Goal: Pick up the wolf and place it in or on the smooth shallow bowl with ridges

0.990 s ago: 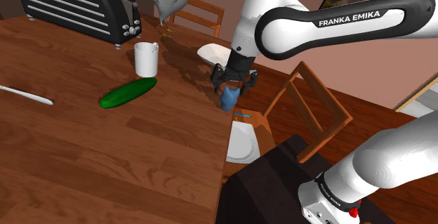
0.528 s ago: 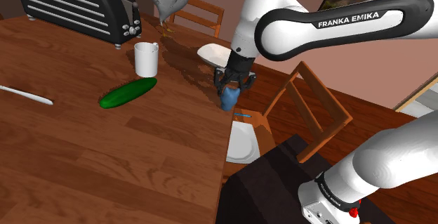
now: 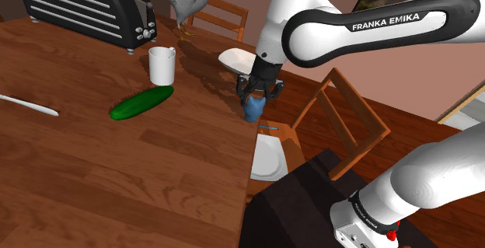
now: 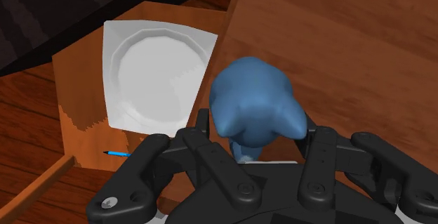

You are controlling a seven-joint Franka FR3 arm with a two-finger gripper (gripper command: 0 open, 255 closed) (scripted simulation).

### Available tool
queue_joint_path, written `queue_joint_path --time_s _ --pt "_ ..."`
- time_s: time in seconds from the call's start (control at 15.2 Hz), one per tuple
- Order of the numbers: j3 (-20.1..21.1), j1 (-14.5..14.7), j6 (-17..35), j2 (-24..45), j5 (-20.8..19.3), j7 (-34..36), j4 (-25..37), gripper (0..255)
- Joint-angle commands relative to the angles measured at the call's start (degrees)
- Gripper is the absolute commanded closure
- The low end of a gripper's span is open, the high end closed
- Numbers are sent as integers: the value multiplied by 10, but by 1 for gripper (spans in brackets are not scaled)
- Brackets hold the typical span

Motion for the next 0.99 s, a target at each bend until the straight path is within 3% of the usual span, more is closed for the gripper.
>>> queue_joint_path --time_s 0.0,0.92 --pt "0 0 0 0 0 0 0 255" --pt "-17 0 -112 -36 9 -12 79 255"
